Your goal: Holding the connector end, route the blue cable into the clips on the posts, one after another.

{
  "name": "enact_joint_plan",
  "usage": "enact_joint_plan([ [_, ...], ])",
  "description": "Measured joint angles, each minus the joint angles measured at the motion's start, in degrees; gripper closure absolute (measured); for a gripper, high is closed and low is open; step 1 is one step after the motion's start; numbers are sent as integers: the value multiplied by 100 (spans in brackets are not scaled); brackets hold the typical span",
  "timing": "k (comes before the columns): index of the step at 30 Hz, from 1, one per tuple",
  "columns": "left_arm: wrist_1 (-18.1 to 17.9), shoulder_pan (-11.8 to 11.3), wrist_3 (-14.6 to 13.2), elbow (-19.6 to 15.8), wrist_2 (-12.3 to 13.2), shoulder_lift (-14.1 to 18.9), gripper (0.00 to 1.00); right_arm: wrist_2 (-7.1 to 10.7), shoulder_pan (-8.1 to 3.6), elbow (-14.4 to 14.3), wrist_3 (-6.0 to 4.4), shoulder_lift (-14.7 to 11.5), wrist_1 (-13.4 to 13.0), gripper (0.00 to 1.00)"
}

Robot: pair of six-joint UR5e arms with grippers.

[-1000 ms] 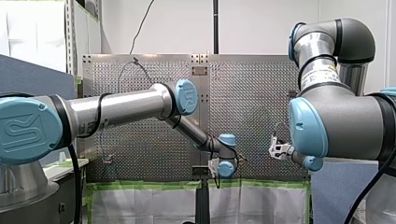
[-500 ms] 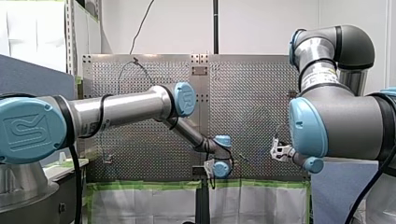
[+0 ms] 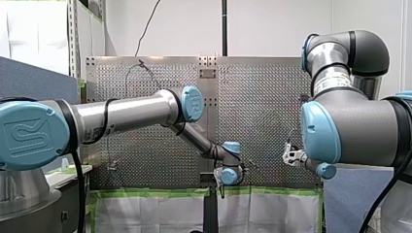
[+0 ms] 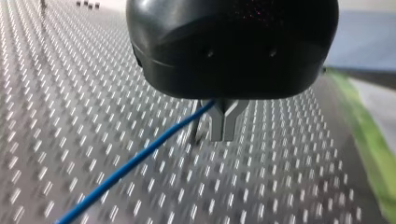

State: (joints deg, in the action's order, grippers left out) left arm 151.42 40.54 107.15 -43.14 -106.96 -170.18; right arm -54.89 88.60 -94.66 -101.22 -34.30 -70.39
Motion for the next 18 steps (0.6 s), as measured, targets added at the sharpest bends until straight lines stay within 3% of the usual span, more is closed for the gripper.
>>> enact_joint_plan([
  [4,-15,80,120,0,-51,0,100,3,-18,72,2,88,0,100],
  [18,34,-256,227,0,-88,-1,100,-16,-114,381,2,481,11,100],
])
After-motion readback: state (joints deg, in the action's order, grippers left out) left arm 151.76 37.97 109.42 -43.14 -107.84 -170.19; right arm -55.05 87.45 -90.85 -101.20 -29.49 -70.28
